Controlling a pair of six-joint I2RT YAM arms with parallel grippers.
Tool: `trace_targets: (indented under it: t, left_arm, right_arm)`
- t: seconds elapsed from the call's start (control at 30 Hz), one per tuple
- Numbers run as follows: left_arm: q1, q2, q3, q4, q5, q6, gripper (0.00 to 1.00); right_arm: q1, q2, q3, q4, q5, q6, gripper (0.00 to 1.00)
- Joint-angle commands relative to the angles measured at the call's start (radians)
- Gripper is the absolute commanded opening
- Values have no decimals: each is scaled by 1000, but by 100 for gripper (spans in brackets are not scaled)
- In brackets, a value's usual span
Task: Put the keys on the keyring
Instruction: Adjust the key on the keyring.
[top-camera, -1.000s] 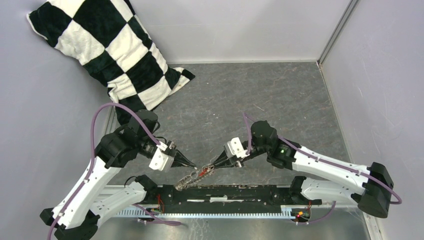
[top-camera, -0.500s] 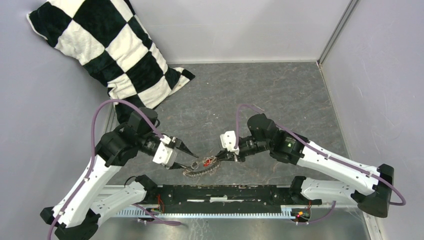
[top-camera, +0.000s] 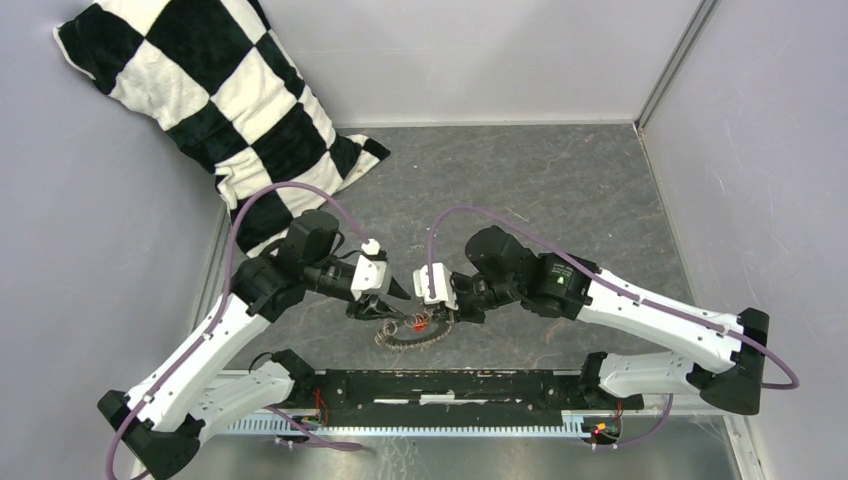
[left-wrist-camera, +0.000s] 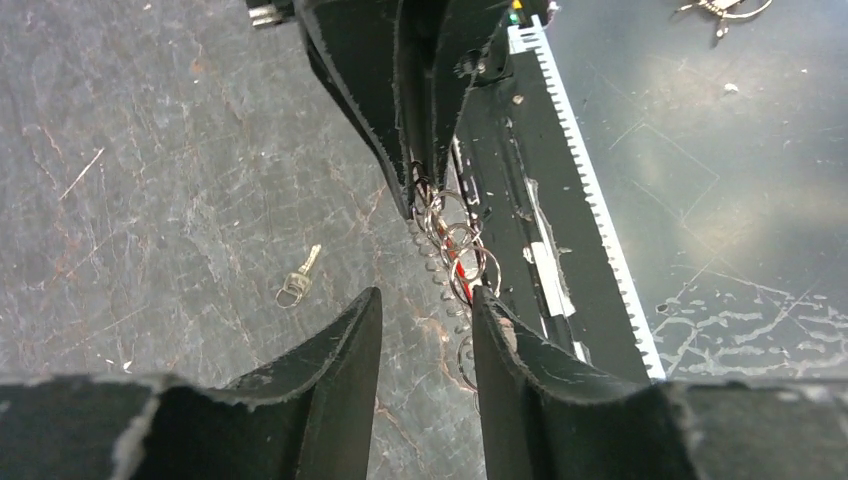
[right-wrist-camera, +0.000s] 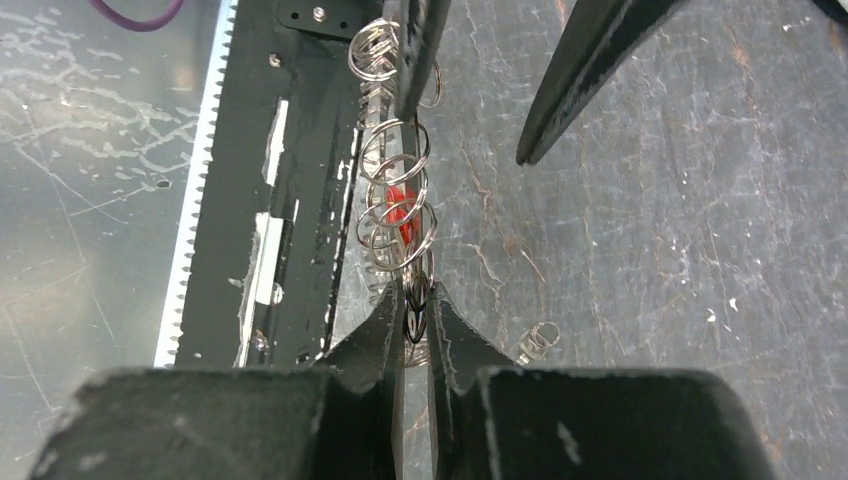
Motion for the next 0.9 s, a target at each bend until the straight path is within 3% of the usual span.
trace_targets:
  t: [0.0, 0.13, 0.3, 0.4, 0.57, 0.73, 0.87]
  left_arm:
    - [-4, 36, -5, 47, -41, -90, 42]
    - [-4, 33, -4, 3, 63, -78, 34]
    - [-4, 50, 3, -164, 106, 53, 38]
    - [-4, 47, -7, -170, 115, 65, 43]
    - [-4, 48, -39, -64, 31, 10, 39]
    - [-5, 47, -64, 26, 27, -53, 31]
    - [-5, 39, -69, 32, 16, -63, 12]
  right_arm:
    - [15, 12, 82, -11, 59, 0, 5]
    - [16, 28, 107, -32, 109, 6, 6]
    - [18, 32, 130, -39, 124, 13, 6]
    - [22, 45, 147, -50, 124, 17, 6]
    - [40, 58, 173, -44, 107, 25, 6]
    - [52, 63, 165, -19, 87, 37, 7]
    - [51, 52, 150, -1, 87, 44, 7]
